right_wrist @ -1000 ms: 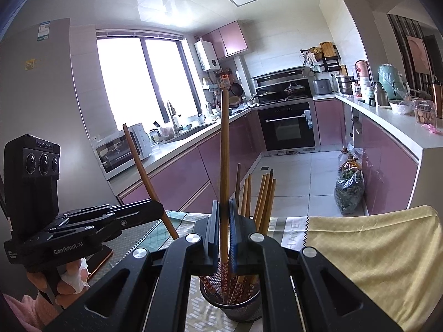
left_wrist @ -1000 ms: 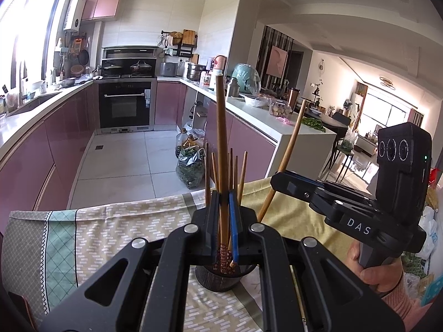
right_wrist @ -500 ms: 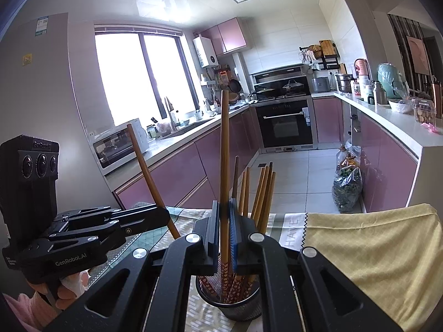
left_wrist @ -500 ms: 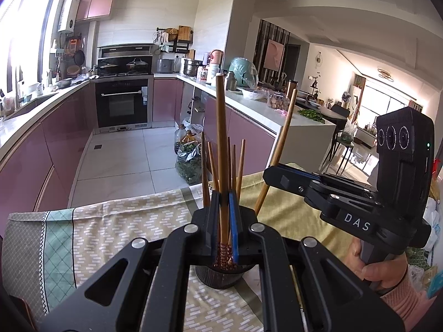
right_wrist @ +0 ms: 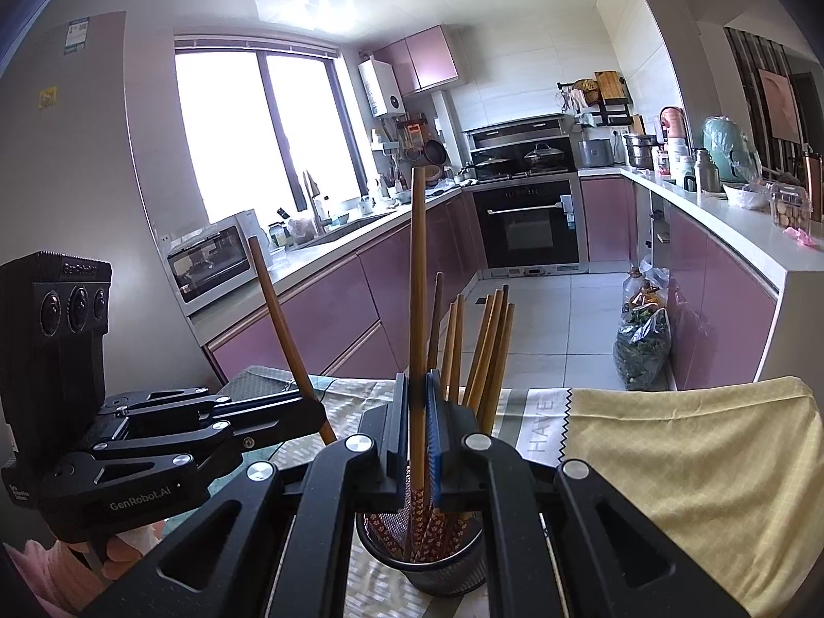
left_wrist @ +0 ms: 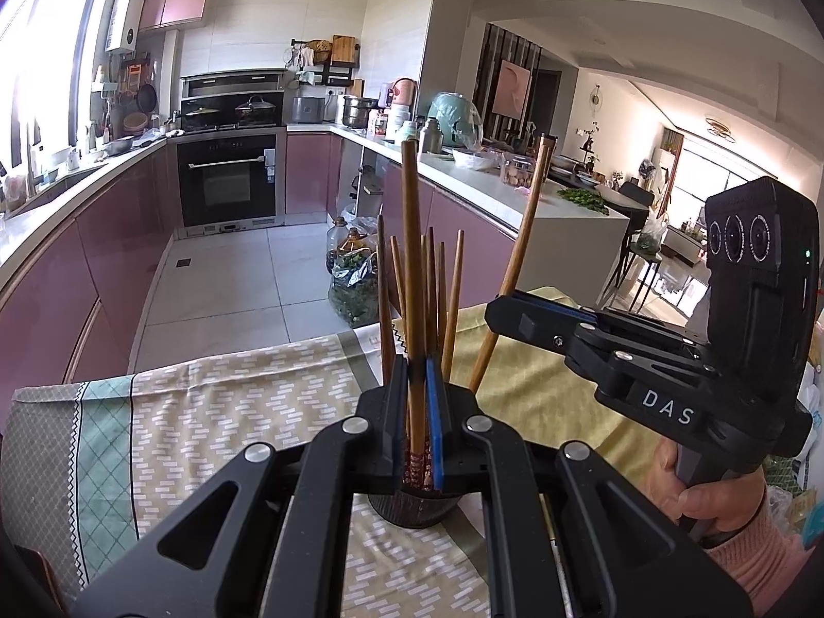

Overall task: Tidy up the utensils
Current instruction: 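Lower both held chopsticks down into the black mesh cup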

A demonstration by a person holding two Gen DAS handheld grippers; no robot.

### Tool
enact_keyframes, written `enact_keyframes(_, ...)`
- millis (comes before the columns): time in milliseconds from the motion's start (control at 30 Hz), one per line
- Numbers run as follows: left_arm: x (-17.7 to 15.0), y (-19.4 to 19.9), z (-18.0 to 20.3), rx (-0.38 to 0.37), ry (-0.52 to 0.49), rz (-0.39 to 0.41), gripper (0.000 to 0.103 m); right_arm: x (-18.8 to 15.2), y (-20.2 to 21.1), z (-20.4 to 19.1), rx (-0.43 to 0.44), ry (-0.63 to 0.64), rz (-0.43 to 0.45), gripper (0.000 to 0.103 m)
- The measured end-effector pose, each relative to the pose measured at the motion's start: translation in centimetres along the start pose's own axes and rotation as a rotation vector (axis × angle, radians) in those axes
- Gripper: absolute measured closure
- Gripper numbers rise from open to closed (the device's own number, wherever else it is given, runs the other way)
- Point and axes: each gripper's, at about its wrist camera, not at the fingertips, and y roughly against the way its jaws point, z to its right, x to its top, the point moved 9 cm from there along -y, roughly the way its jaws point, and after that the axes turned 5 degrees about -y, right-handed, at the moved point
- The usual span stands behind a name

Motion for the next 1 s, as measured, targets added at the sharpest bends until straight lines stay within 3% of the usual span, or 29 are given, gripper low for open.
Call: enact_keyframes(1000, -3.6, -3.8, -1.2, -0.019, -0.021, -0.103, 0.095, -1.9, -2.7, 0.6, -0.009, 0.008, -0.097, 0.097)
